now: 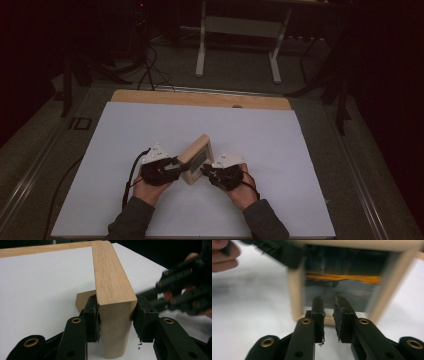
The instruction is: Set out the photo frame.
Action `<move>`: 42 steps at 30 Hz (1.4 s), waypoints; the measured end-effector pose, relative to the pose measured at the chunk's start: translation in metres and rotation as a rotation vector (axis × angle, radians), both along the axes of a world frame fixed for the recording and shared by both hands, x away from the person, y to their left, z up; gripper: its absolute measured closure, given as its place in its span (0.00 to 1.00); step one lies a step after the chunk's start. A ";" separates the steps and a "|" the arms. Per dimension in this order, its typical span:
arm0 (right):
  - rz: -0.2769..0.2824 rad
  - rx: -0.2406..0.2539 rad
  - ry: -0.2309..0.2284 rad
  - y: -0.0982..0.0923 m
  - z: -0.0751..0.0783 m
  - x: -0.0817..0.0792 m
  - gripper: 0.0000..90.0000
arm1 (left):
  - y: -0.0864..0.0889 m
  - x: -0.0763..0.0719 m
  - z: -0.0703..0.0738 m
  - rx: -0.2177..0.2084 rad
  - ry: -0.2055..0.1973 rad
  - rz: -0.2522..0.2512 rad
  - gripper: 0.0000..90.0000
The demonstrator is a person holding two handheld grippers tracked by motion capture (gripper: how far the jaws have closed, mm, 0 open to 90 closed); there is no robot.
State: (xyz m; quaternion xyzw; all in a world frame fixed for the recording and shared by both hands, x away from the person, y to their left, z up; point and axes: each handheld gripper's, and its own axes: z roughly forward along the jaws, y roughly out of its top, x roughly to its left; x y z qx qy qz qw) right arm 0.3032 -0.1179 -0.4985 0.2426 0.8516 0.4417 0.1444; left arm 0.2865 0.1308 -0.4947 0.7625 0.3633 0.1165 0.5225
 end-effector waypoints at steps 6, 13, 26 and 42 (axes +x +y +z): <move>-0.078 0.048 -0.023 -0.021 0.010 0.007 0.76 | -0.001 -0.002 0.000 0.008 -0.016 -0.024 0.68; -0.127 0.086 -0.051 -0.038 0.022 0.012 0.61 | -0.001 -0.004 0.001 0.032 -0.037 -0.067 0.69; -0.109 0.149 -0.047 -0.042 0.029 0.018 0.42 | -0.003 -0.007 0.000 0.056 -0.090 -0.128 0.69; -0.020 0.191 -0.019 -0.031 0.033 0.023 0.27 | -0.005 -0.007 -0.004 0.064 -0.152 -0.207 0.68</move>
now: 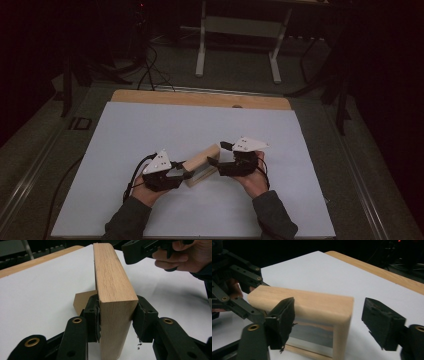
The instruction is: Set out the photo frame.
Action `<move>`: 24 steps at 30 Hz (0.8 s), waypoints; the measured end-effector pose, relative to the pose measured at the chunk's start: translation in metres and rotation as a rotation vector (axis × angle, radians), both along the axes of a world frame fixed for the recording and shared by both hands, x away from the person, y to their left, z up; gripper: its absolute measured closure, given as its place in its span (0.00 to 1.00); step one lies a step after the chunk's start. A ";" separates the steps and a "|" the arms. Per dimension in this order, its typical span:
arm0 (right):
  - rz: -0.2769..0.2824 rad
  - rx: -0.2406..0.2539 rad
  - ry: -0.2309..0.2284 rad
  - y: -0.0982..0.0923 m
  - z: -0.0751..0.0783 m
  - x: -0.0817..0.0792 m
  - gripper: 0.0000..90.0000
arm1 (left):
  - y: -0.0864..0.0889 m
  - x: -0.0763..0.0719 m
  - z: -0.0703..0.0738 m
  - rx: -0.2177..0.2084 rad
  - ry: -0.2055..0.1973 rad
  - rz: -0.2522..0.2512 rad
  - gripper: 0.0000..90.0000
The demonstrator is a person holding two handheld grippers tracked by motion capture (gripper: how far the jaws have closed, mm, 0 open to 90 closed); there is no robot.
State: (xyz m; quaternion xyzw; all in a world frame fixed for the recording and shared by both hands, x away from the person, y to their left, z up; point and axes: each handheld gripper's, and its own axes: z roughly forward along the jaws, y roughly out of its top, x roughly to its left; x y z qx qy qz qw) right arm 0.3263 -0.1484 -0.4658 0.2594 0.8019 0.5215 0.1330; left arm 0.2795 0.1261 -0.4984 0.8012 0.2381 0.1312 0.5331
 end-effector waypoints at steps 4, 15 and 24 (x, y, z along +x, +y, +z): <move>0.018 -0.015 0.011 0.005 -0.001 0.003 0.23 | -0.002 0.000 -0.001 0.000 -0.007 0.008 0.68; 0.044 -0.031 0.002 0.002 0.000 0.001 0.29 | 0.001 -0.003 0.002 0.032 -0.018 0.103 0.59; 0.056 -0.030 0.014 -0.002 -0.002 0.003 0.28 | 0.002 -0.003 0.002 0.017 0.003 0.062 0.66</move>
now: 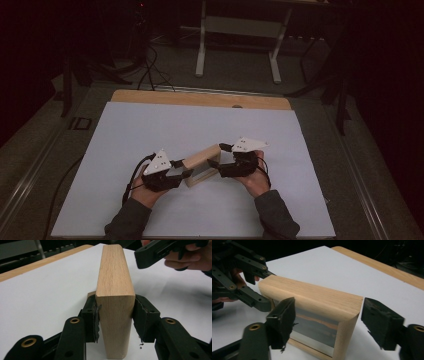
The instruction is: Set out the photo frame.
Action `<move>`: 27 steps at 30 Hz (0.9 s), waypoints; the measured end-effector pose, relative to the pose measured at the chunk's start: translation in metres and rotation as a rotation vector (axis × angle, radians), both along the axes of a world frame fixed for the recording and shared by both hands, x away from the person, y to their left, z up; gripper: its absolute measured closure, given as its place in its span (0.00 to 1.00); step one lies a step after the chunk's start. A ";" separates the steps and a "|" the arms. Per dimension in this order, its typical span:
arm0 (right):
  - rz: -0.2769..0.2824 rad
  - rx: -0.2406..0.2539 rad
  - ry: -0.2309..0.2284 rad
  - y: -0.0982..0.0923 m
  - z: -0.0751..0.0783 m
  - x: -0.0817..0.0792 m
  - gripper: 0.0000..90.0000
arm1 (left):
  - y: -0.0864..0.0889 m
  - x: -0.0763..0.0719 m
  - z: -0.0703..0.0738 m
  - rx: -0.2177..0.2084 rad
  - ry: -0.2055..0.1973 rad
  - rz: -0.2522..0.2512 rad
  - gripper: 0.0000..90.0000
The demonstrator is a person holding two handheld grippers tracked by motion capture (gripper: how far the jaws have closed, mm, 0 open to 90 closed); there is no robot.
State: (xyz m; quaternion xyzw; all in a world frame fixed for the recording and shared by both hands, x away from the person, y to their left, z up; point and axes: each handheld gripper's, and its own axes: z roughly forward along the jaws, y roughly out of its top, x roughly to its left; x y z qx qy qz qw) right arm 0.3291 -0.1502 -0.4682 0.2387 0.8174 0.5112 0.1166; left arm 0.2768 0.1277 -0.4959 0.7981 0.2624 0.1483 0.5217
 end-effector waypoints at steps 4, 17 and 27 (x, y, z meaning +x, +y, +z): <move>0.007 -0.009 0.006 0.004 -0.002 0.003 0.22 | 0.000 0.000 0.000 0.000 -0.001 -0.024 0.68; 0.024 -0.010 0.006 0.005 -0.003 0.004 0.25 | 0.000 0.000 0.000 0.011 -0.017 -0.007 0.66; 0.036 -0.016 -0.003 -0.004 -0.001 -0.002 0.33 | 0.001 0.004 -0.001 0.028 -0.027 0.096 0.60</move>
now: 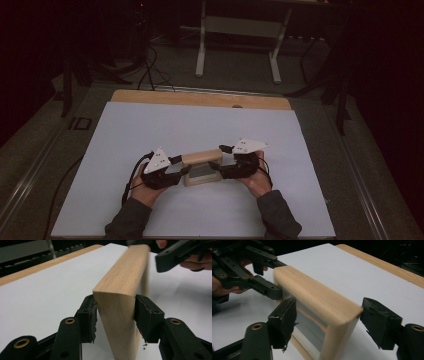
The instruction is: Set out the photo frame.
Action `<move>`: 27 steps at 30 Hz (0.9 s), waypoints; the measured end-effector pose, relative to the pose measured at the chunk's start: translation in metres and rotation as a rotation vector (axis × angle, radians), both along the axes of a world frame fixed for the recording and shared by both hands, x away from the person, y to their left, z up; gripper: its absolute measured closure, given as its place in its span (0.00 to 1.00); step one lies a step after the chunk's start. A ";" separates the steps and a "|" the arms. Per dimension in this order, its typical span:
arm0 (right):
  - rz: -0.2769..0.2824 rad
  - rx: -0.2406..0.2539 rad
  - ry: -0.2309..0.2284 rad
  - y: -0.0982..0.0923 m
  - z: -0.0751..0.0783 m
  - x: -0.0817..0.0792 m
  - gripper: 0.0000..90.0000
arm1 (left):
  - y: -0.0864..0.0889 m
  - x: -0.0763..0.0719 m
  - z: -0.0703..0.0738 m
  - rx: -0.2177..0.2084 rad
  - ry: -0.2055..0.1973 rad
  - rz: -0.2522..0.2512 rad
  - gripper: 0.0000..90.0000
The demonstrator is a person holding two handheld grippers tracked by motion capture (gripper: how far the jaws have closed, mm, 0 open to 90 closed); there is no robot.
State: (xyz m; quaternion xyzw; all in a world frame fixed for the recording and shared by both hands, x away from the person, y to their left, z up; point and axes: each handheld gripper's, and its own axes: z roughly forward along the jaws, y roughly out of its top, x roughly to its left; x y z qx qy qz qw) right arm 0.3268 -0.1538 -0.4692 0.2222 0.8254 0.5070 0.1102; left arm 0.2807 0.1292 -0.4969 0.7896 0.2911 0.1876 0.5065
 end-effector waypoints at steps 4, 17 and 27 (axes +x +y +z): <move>-0.004 0.005 0.000 -0.002 -0.003 0.000 0.34 | -0.001 0.001 -0.001 -0.004 0.000 0.029 0.60; -0.003 -0.017 0.040 -0.002 -0.014 0.004 0.37 | -0.002 0.001 -0.001 0.003 -0.006 0.039 0.60; -0.033 0.014 0.054 -0.009 -0.018 0.001 0.57 | -0.002 0.002 -0.001 -0.008 0.000 0.043 0.61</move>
